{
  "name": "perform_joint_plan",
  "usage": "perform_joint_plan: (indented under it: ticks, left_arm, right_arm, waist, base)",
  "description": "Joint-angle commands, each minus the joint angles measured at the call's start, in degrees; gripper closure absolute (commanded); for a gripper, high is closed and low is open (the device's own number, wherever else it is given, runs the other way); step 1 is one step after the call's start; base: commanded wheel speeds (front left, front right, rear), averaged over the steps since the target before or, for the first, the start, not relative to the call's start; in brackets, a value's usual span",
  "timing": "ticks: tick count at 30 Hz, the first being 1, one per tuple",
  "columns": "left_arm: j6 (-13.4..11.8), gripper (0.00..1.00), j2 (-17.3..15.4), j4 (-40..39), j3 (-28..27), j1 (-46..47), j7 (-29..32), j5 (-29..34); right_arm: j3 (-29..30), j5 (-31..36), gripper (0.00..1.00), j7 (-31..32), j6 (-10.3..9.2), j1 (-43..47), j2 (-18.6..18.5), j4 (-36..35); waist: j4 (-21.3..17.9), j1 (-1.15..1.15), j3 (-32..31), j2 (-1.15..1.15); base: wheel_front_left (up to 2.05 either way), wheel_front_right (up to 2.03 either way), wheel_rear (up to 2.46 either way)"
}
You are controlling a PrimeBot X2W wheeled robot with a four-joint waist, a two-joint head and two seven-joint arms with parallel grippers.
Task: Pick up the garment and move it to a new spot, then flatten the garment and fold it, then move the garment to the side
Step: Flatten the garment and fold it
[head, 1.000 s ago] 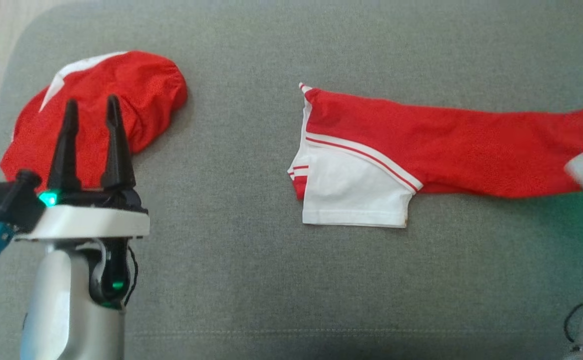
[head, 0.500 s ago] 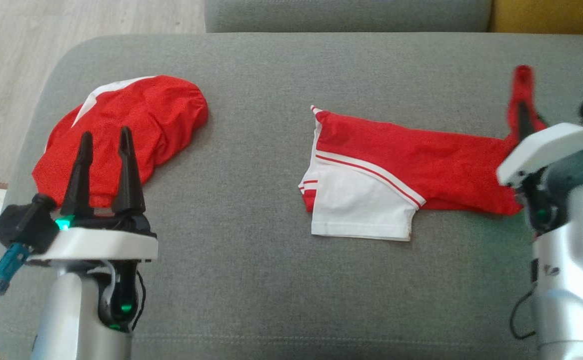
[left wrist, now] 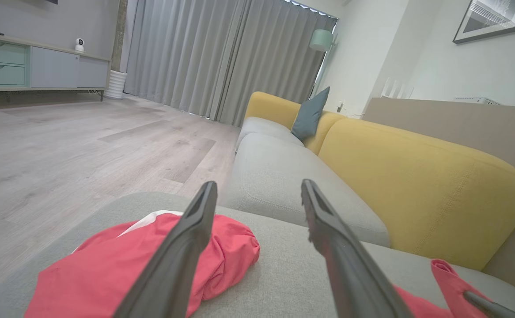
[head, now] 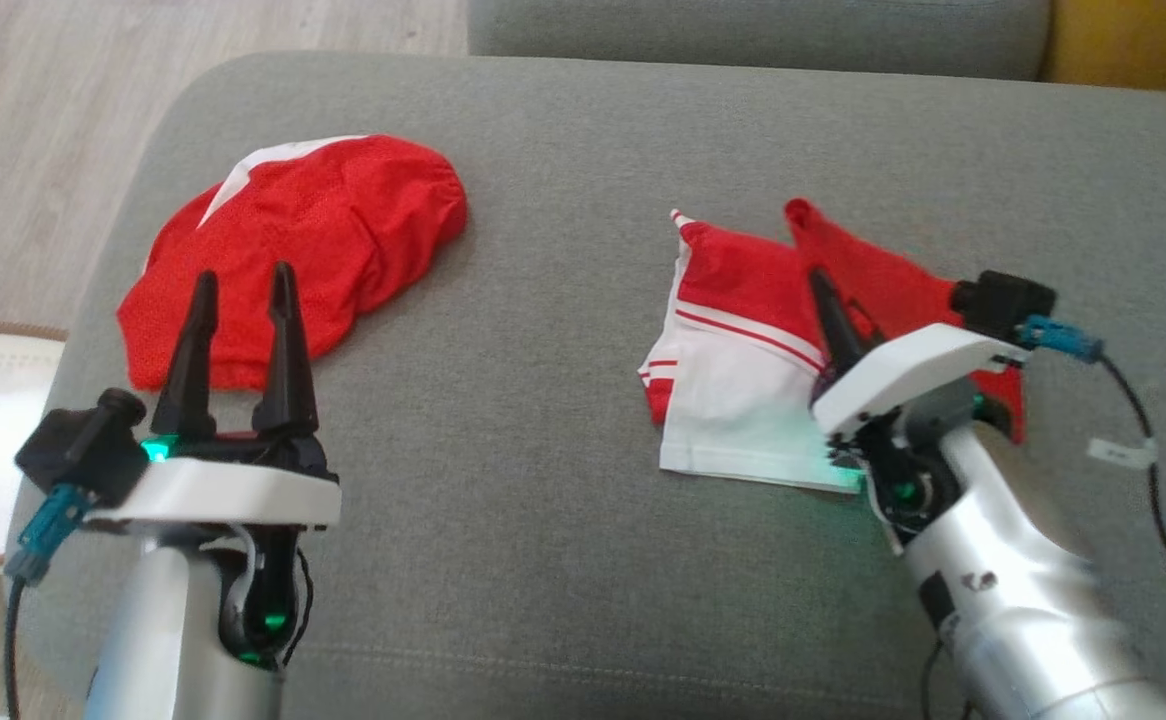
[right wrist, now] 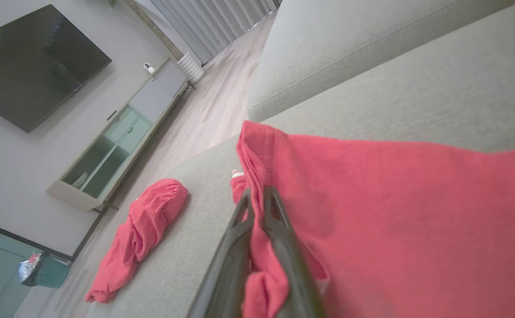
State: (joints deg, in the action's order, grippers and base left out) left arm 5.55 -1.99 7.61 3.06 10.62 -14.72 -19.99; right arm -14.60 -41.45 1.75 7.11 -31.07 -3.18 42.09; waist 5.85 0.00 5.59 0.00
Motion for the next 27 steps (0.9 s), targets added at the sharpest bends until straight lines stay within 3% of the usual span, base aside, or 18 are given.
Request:
perform_joint_plan:
  ticks: [1,12,13,14,20,27]
  left_arm:
    - [-0.1,0.00,-0.9,-1.6,-1.2,1.2,-0.3,-0.3]
    - [-0.4,0.00,-0.9,-0.9,0.3,2.0,-0.3,-0.8]
    - [-0.4,0.00,-0.9,-0.8,0.3,2.0,-0.3,-0.9]
    - [-0.4,0.00,-0.9,-0.7,0.2,2.0,-0.3,-0.9]
    - [-0.6,0.00,-0.9,-0.8,-0.4,1.8,-0.3,-0.7]
    - [-0.7,0.00,-0.9,-1.7,-0.9,1.4,-0.3,-0.6]
  right_arm:
    - [-3.6,-3.2,1.00,-2.4,0.37,-4.1,0.3,-0.1]
    - [-26.6,-24.3,1.00,-14.2,0.37,-12.2,0.3,14.5]
    - [-28.4,-25.2,0.08,-14.7,0.37,-12.8,0.3,15.6]
    - [-29.9,-26.5,0.00,-15.1,0.37,-13.2,0.3,16.1]
    - [-40.8,-34.9,0.00,-16.4,0.37,-14.7,0.3,12.7]
    - [-42.9,-37.1,0.00,-16.7,0.37,-19.4,0.3,13.6]
  waist:
    - [0.7,0.00,0.2,0.00]
    - [4.5,0.00,1.6,0.00]
    - [4.6,0.00,1.7,0.00]
    - [4.7,0.00,1.7,0.00]
    - [3.3,0.00,1.4,0.00]
    - [0.2,0.00,0.5,0.00]
  base:
    - [0.00,0.00,0.00]
    - [0.00,0.00,0.00]
    - [0.00,0.00,0.00]
    - [0.00,0.00,0.00]
    - [0.00,0.00,0.00]
    - [0.00,0.00,0.00]
